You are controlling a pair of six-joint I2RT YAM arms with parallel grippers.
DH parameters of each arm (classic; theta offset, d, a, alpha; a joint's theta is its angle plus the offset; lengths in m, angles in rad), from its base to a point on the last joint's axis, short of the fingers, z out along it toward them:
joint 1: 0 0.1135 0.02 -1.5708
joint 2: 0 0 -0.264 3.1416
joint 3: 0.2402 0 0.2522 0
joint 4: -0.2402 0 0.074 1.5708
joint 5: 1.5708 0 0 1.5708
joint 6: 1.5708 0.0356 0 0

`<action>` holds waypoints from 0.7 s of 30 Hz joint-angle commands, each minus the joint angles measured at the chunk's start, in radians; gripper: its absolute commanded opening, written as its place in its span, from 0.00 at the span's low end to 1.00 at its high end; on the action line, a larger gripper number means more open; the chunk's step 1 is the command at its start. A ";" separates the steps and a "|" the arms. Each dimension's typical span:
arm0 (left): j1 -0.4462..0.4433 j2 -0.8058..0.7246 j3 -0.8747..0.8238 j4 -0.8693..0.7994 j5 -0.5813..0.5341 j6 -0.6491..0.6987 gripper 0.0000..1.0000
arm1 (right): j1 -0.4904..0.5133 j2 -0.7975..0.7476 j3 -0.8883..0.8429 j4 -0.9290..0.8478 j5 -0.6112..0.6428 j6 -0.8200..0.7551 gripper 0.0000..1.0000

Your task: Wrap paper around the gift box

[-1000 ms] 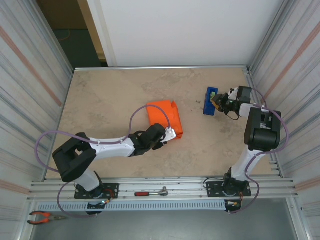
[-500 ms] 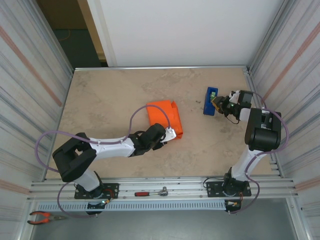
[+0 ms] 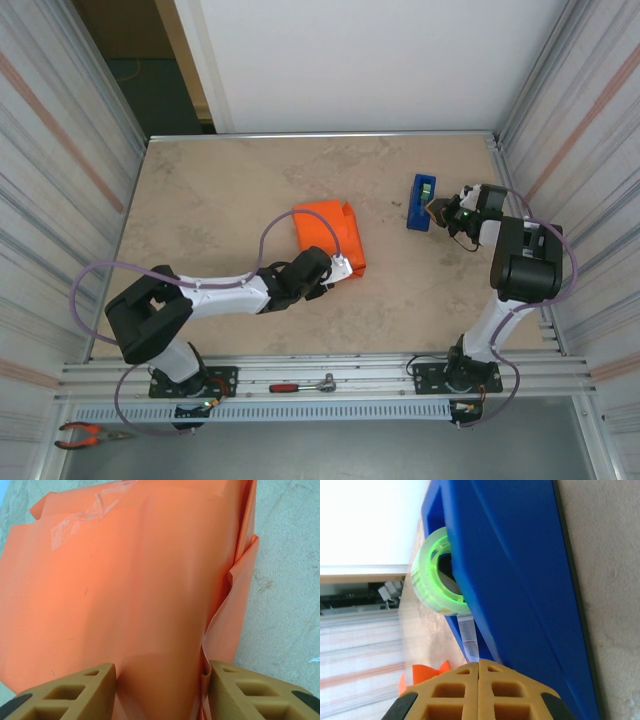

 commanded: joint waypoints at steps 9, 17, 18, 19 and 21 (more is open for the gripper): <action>0.009 0.035 -0.007 -0.074 0.042 -0.031 0.49 | 0.021 -0.135 -0.005 -0.067 -0.062 0.043 0.00; 0.006 0.034 -0.006 -0.077 0.039 -0.032 0.49 | 0.034 -0.209 -0.027 -0.116 -0.049 0.030 0.00; 0.005 0.034 -0.005 -0.078 0.038 -0.032 0.49 | 0.033 -0.216 -0.038 -0.117 -0.045 0.030 0.00; 0.004 0.034 -0.007 -0.078 0.038 -0.032 0.49 | 0.033 -0.223 -0.052 -0.118 -0.038 0.032 0.00; 0.003 0.035 -0.006 -0.078 0.037 -0.030 0.49 | 0.035 -0.236 -0.074 -0.118 -0.031 0.036 0.00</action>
